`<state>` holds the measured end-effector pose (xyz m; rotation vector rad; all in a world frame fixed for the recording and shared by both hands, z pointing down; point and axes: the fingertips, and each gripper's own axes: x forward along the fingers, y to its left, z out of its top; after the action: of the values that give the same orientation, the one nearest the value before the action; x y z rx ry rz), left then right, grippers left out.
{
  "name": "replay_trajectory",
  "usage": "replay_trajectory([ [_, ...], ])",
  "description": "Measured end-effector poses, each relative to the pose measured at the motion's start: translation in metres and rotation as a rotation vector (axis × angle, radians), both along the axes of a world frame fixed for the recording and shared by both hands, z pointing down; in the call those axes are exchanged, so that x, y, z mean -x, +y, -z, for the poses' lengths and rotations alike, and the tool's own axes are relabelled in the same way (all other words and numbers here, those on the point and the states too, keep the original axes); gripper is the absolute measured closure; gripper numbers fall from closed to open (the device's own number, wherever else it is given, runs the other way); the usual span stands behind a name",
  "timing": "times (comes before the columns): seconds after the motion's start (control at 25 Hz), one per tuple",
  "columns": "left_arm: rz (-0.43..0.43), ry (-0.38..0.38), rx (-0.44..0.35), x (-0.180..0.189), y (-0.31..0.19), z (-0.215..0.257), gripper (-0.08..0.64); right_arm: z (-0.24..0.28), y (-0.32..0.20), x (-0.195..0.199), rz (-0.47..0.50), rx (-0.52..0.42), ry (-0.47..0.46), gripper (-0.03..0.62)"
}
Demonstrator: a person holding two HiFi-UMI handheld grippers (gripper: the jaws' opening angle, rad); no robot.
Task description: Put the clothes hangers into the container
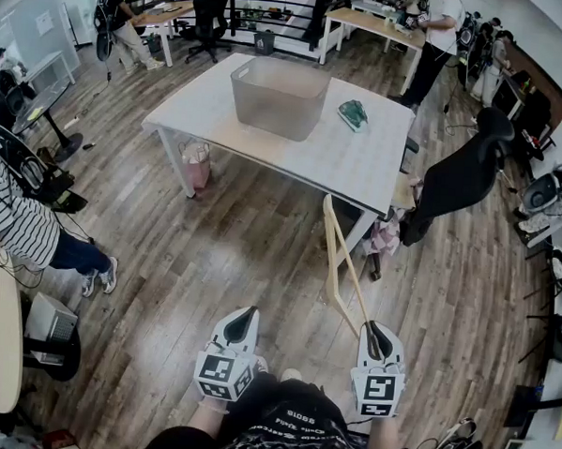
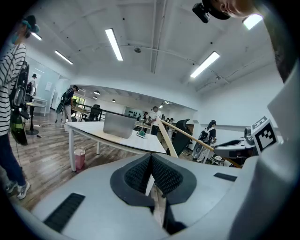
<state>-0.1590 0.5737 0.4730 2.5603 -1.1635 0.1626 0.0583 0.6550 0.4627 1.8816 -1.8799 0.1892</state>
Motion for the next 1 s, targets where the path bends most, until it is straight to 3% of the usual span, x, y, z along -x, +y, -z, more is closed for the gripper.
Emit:
replay_trajectory([
  [0.36,-0.03,0.005,-0.015,0.001,-0.009,0.005,0.54,0.001,-0.006,0.009,0.005,0.006,-0.012,0.551],
  [0.68,-0.057,0.006,-0.014,0.024,-0.025,0.0,0.54,-0.004,-0.025,0.047,0.067,-0.025,-0.215,0.549],
  [1.0,-0.082,0.003,0.009,0.028,-0.034,-0.006,0.54,-0.006,-0.041,0.061,0.07,-0.039,-0.272,0.548],
])
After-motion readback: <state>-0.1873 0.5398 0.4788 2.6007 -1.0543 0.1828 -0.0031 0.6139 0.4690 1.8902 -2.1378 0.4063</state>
